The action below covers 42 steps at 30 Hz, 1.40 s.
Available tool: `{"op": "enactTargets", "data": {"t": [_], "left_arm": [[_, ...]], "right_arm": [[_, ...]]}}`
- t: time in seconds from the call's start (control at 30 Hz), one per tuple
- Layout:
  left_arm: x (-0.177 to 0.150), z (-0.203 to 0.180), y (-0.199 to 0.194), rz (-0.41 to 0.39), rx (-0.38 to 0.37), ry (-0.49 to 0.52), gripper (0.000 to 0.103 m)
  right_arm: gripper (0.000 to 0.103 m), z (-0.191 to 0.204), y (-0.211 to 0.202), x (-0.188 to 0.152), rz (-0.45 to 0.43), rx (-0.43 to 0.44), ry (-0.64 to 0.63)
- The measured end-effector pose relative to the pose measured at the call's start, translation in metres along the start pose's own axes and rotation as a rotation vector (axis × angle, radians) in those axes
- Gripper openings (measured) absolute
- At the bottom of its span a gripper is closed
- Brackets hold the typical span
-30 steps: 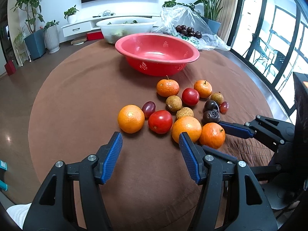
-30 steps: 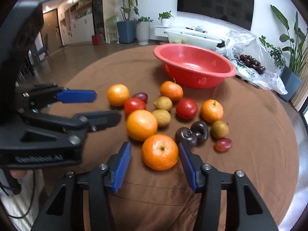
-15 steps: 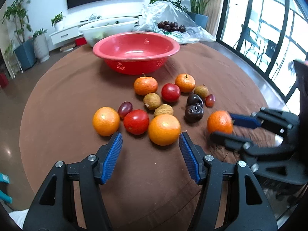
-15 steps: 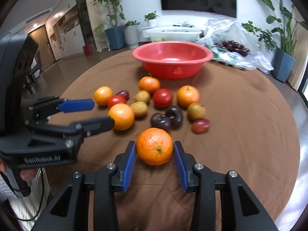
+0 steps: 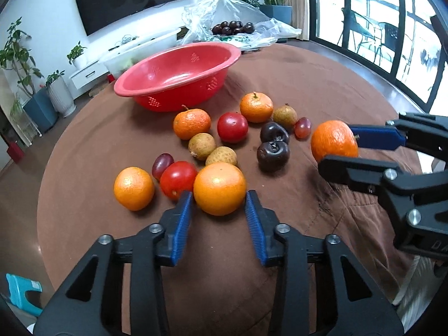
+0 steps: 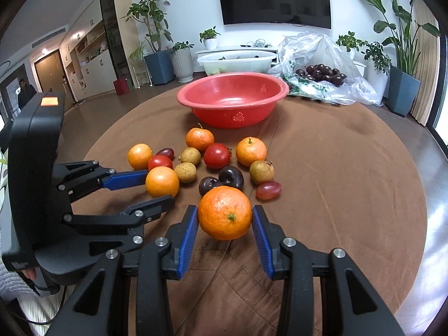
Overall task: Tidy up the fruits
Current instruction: 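Carry both oranges over the red bowl and open both tools to drop them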
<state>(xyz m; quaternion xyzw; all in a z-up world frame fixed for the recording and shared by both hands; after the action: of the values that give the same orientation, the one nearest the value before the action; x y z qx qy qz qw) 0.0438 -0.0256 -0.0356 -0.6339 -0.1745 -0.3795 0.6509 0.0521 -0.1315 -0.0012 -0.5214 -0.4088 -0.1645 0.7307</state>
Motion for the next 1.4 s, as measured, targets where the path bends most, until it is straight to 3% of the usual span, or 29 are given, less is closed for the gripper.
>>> {"op": "enactTargets", "data": {"t": [0.27,0.7,1.13,1.4], "left_arm": [[0.002,0.009,-0.010,0.007,-0.067,-0.054,0.034],[0.033,0.050,-0.024,-0.022,-0.184,-0.205,0.034],[0.084,0.096,-0.007,-0.043,-0.168,-0.205,0.034],[0.114,0.112,0.023,-0.036,-0.157,-0.177,0.034]], "right_arm": [[0.042,-0.003,-0.008,0.003,-0.020,0.024,0.034],[0.042,-0.010,-0.007,0.028,-0.044,0.116,0.109],[0.042,-0.021,0.034,0.092,-0.081,0.159,0.130],[0.042,-0.029,0.073,0.111,-0.056,0.150,0.126]]}}
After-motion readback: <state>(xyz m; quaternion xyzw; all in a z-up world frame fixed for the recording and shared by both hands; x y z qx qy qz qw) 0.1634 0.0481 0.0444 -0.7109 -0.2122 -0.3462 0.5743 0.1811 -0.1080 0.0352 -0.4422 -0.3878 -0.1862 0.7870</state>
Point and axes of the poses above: each gripper's, at about its wrist camera, not at the fingertips, and y roughly the way its jaws point, z to its left, x to its top, the point moved 3 cm from there along y, roughly the way its jaws point, and after that the axes turned 5 degrees about -z, right-handed, at the moved point
